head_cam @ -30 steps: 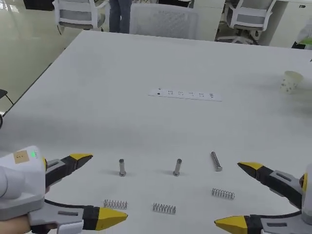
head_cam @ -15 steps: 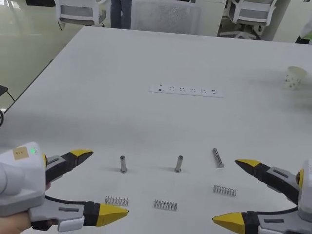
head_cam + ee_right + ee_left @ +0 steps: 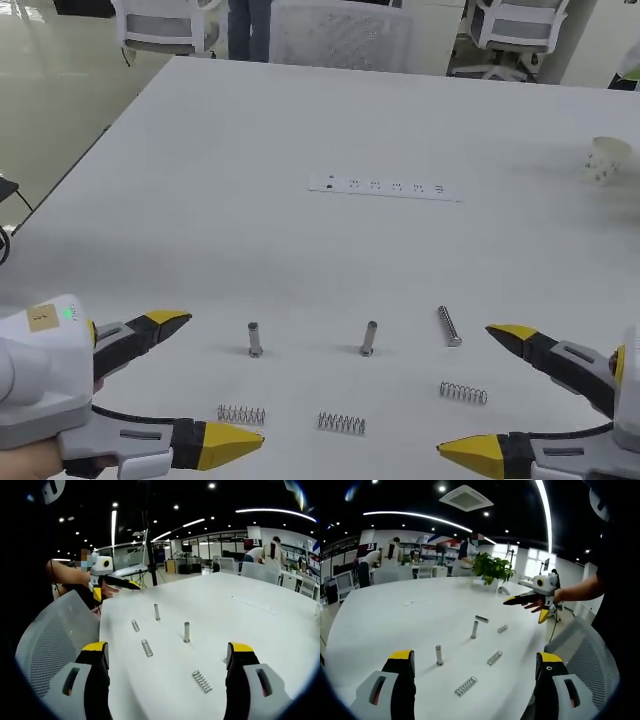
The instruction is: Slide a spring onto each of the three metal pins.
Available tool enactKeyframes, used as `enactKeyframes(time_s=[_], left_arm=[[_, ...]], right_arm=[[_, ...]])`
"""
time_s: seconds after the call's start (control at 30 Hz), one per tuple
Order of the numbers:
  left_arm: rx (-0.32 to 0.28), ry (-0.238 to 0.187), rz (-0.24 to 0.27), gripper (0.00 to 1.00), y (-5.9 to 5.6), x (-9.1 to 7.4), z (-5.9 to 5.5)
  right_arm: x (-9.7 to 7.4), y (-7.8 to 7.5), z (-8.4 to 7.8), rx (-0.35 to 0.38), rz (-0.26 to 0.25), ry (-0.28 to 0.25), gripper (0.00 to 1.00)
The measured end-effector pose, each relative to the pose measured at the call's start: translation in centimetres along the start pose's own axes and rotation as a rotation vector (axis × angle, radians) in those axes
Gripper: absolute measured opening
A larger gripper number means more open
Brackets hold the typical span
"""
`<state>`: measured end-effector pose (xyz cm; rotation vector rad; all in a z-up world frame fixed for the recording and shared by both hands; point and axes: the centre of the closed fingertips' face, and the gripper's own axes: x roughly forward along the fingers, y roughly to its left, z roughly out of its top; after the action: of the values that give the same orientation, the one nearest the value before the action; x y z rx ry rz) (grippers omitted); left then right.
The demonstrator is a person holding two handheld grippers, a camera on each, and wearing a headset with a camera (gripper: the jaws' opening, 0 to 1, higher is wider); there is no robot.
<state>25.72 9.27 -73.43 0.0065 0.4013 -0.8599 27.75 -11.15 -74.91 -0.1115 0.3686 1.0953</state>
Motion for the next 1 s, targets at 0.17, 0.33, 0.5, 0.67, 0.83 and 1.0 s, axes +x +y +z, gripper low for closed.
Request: enactKeyframes(time_s=[0.17, 0.33, 0.5, 0.67, 0.83, 1.0], left_arm=[[0.0, 0.0, 0.004, 0.98, 0.12, -0.1, 0.05], [0.0, -0.001, 0.001, 0.98, 0.04, -0.02, 0.11], [0.003, -0.001, -0.004, 0.98, -0.08, 0.1, 0.18], [0.003, 0.0, -0.003, 0.98, 0.04, 0.05, 0.12], [0.002, -0.002, -0.002, 0.98, 0.24, 0.05, 0.06], [0.001, -0.004, -0.005, 0.98, 0.2, 0.16, 0.07]], right_arm=[[0.02, -0.03, 0.07, -0.002, 0.001, -0.002, 0.99], [0.08, 0.05, 0.23, -0.004, 0.003, -0.001, 0.99], [0.06, -0.03, 0.16, -0.006, 0.005, 0.005, 0.99], [0.08, -0.05, 0.04, -0.004, 0.004, 0.009, 0.99], [0.09, 0.0, -0.19, 0.0, 0.005, 0.014, 0.99], [0.06, 0.07, -0.16, -0.001, 0.005, 0.017, 0.99]])
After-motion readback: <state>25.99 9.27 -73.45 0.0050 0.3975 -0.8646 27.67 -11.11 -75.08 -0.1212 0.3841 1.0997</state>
